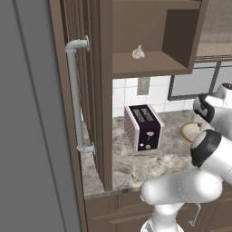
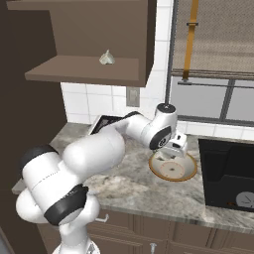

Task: Pick the garlics from the cabinet and place them in one bowl. Pick the sweet potato from the sink and place it in the other bowl.

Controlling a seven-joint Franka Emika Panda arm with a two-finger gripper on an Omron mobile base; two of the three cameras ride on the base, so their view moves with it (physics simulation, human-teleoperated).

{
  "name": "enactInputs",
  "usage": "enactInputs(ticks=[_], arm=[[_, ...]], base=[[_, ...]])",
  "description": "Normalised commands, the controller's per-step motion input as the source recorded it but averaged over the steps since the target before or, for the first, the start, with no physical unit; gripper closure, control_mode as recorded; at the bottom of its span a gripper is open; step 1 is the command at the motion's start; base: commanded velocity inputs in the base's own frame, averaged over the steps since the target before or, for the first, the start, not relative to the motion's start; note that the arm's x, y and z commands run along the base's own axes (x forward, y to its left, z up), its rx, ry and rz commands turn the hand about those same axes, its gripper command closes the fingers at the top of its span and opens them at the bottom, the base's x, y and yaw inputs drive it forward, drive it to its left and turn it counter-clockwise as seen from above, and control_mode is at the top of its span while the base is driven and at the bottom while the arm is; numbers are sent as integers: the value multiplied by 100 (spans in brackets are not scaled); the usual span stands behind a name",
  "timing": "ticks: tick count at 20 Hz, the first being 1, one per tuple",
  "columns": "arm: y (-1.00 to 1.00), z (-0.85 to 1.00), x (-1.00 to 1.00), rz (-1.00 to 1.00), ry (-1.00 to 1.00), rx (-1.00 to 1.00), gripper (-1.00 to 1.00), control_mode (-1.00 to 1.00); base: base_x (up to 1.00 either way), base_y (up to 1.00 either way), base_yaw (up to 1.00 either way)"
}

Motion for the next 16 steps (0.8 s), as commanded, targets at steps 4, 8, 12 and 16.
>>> enactInputs(ticks=[4,8,12,16], arm=[[-16,0,40,0,3,2,100,-100],[-14,-17,34,0,2,3,100,-100],[-15,-36,28,0,1,5,100,-100],[-17,-49,12,0,0,8,100,-100]], base=[[0,0,0],[0,0,0],[0,0,0],[0,0,0]])
